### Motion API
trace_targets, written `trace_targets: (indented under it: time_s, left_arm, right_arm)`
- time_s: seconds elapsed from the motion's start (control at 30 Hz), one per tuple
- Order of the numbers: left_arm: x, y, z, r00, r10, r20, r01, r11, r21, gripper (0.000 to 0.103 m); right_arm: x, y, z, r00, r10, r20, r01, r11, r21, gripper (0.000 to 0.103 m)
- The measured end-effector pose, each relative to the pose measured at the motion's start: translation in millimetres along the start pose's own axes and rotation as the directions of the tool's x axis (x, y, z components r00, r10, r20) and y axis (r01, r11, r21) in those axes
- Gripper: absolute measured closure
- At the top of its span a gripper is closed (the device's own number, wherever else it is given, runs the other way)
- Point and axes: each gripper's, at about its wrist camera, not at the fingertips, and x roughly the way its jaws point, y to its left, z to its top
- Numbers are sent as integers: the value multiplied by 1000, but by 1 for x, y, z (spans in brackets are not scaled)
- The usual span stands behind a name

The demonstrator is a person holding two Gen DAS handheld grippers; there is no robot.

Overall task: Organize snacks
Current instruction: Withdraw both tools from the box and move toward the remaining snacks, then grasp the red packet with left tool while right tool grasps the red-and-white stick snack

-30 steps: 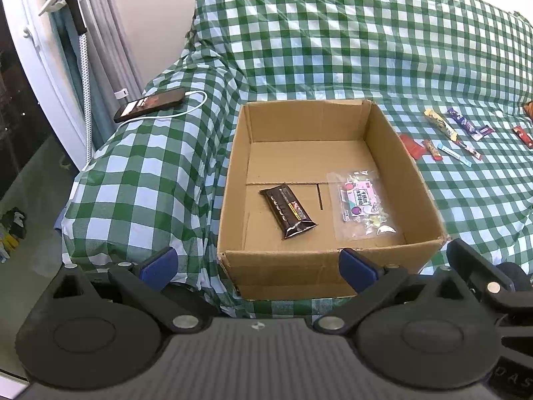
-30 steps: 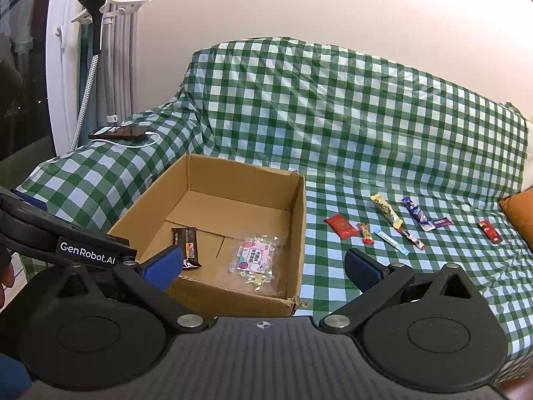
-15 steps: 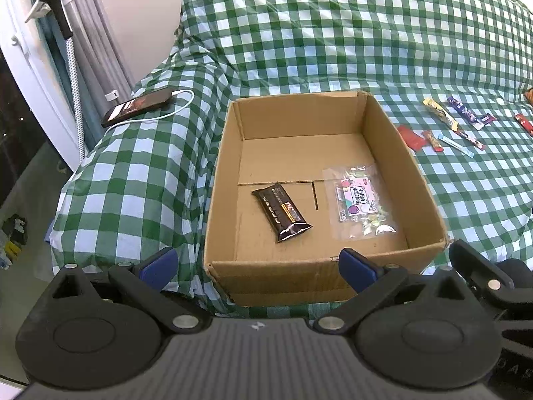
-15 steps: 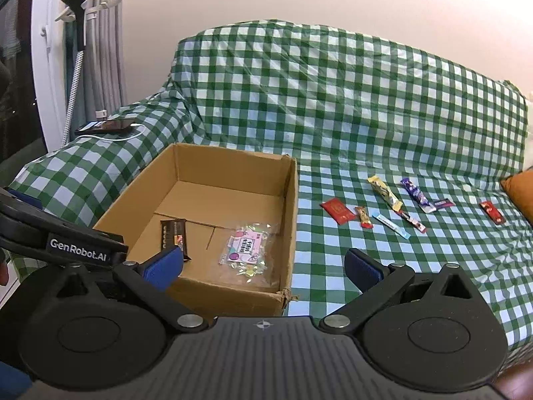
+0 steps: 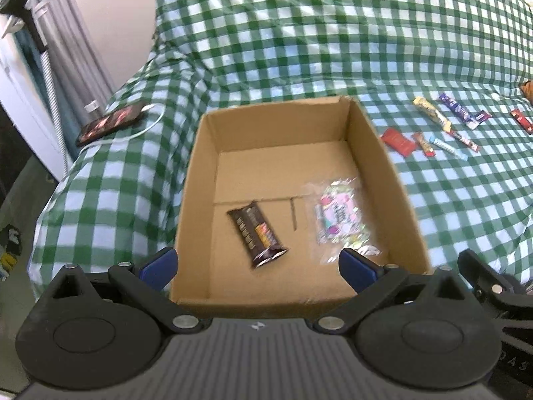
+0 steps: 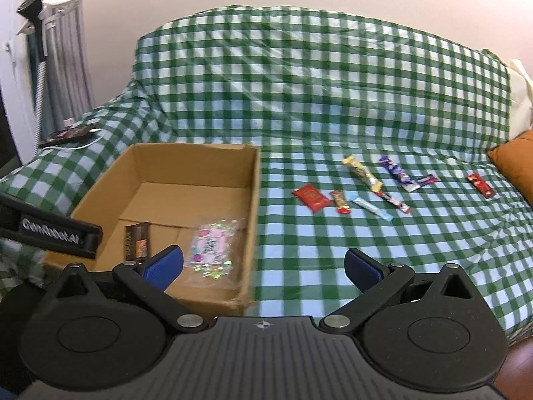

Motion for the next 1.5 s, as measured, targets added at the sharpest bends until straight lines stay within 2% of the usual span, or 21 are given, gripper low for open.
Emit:
trace_targets:
  time_s: [0.2,0.47,0.7,0.83,0.9,1.0,1.13,1.17,1.23,1.33,1.43,1.5]
  left_arm:
    - [9,-37,42,998,-64,15,63,997,38,0]
    - [47,-103,108,990,-134,-37,136,989,56,0]
    - [121,-186,162,978,-174,-111,185,978,95,0]
    - [183,-232,181,964,-171,-205,197,974,114,0]
    - [214,-248,186,955,-160,-248,193,975,115,0]
    - [253,-262,189,955,-108,-278,147,982,122,0]
    - [293,-276,198,936,-135,-324,171,981,86,0]
    - [301,-279,200,938,-124,-324,161,983,92,0]
    - [316,-278,204,940,-97,-326,130,988,83,0]
    - [340,-273,209,928,-92,-362,107,994,21,0]
    - [359,-267,212,927,-45,-373,32,999,-41,0]
    - [373,-273,210,914,-13,-405,-12,998,-60,0]
  right_arm:
    - [14,-39,4,997,-82,4,82,994,66,0]
    - [46,-110,5,979,-205,3,201,966,161,0]
    - [110,-182,5,965,-260,-20,259,945,201,0]
    - [161,-218,9,958,-282,-54,287,939,190,0]
    - [190,-237,9,951,-298,-80,308,933,188,0]
    - [223,-259,7,947,-306,-100,320,928,192,0]
    - [269,-279,10,948,-302,-98,315,936,160,0]
    - [279,-282,11,949,-298,-100,311,938,154,0]
    - [302,-290,13,954,-281,-107,295,943,157,0]
    - [327,-296,15,963,-244,-115,261,950,171,0]
    - [353,-300,17,971,-211,-110,227,959,168,0]
    - [367,-297,18,973,-202,-114,218,965,146,0]
